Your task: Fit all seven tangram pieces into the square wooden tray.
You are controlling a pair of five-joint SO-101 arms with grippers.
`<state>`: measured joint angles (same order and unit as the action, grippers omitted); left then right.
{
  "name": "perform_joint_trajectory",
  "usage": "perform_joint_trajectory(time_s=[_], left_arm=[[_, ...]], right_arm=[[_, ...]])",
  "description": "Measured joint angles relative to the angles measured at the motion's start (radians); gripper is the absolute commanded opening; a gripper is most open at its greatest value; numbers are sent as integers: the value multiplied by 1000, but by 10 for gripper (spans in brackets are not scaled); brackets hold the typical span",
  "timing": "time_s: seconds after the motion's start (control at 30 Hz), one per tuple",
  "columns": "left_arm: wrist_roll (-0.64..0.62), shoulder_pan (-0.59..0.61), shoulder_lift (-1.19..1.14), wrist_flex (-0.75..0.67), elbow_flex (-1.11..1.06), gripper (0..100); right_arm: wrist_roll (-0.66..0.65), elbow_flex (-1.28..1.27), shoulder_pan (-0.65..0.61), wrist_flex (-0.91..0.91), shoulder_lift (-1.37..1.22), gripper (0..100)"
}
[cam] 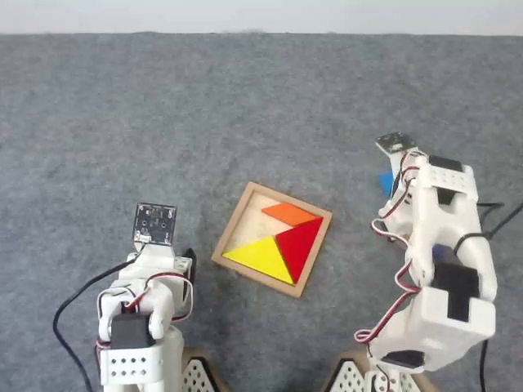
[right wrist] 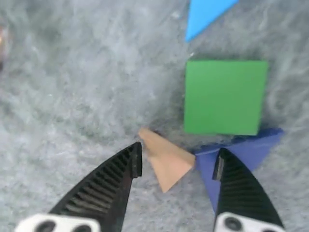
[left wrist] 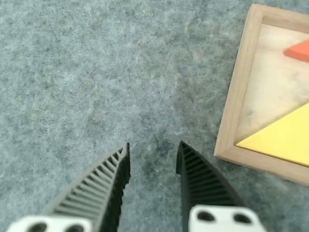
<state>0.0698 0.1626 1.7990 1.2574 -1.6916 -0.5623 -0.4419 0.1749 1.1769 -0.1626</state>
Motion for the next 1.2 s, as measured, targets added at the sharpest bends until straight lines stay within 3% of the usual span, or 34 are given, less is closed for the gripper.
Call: perform_joint_trajectory(time_s=[0.53, 0.8, 1.0, 1.2], left_arm=[[0, 2, 0, 0, 0, 153], [0, 0, 0, 0, 0, 153], [0, 0, 0, 0, 0, 153], [0, 0, 0, 0, 0, 153]], right_arm=[[-83, 173, 0, 78, -164, 238], [199, 181, 0, 126, -172, 196], [206, 155, 8, 107, -144, 225], [206, -150, -51, -12, 137, 226]])
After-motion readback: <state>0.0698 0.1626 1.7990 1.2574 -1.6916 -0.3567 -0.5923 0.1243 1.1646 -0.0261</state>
